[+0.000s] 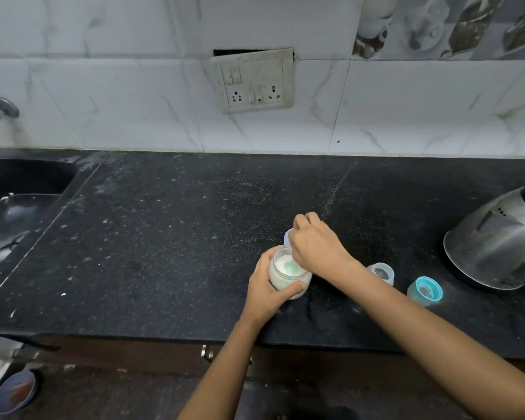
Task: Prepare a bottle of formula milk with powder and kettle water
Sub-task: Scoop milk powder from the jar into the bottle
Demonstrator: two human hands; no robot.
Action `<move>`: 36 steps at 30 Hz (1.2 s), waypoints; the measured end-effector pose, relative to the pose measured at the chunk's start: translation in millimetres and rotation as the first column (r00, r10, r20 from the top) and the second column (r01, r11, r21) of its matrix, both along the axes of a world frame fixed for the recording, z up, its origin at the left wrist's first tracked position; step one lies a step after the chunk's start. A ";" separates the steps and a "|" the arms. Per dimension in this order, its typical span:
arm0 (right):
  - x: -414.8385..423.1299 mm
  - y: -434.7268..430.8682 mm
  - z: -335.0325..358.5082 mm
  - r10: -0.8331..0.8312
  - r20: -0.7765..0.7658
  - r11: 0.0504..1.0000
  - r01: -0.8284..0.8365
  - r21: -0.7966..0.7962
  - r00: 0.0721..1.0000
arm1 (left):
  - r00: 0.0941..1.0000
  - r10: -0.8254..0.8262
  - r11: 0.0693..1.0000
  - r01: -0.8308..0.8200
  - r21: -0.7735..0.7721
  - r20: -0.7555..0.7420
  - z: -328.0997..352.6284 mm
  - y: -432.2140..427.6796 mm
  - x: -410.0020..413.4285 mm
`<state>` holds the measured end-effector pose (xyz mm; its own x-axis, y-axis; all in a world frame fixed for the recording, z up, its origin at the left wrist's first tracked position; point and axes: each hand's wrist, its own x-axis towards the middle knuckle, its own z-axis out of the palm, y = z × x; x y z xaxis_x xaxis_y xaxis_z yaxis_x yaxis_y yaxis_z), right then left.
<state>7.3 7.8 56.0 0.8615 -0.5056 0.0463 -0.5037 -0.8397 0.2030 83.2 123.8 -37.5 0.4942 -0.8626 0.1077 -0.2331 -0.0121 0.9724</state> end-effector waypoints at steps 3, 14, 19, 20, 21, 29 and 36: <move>-1.3 2.5 -9.3 -0.032 0.041 0.995 0.035 -0.092 0.999 | 1.000 -0.003 1.000 0.003 -0.001 -0.001 -0.8 0.2 0.2; 4.6 28.1 -19.0 -0.238 0.065 0.867 0.182 0.463 0.969 | 0.999 -0.002 1.000 0.001 -0.006 -0.050 2.3 1.2 -2.2; -5.4 22.6 -16.0 -0.531 0.297 0.642 0.147 0.753 0.794 | 0.999 -0.011 1.000 0.010 -0.009 -0.046 2.9 1.6 -2.6; -8.2 20.8 -13.6 -0.567 0.326 0.626 0.139 0.767 0.756 | 0.999 -0.012 1.000 0.011 -0.005 -0.046 2.8 1.8 -2.4; -10.6 19.2 -12.0 -0.595 0.337 0.607 0.134 0.783 0.730 | 0.999 -0.012 1.000 0.012 -0.001 -0.047 2.2 1.9 -1.9; -19.1 19.6 -3.3 -0.589 0.350 0.516 0.005 0.856 0.729 | 0.999 -0.012 1.000 0.013 0.024 -0.037 1.8 2.8 -1.7; -39.8 7.6 2.7 -0.708 0.428 0.477 -0.067 0.876 0.562 | 1.000 0.002 0.999 -0.002 0.033 -0.002 1.0 2.8 -1.8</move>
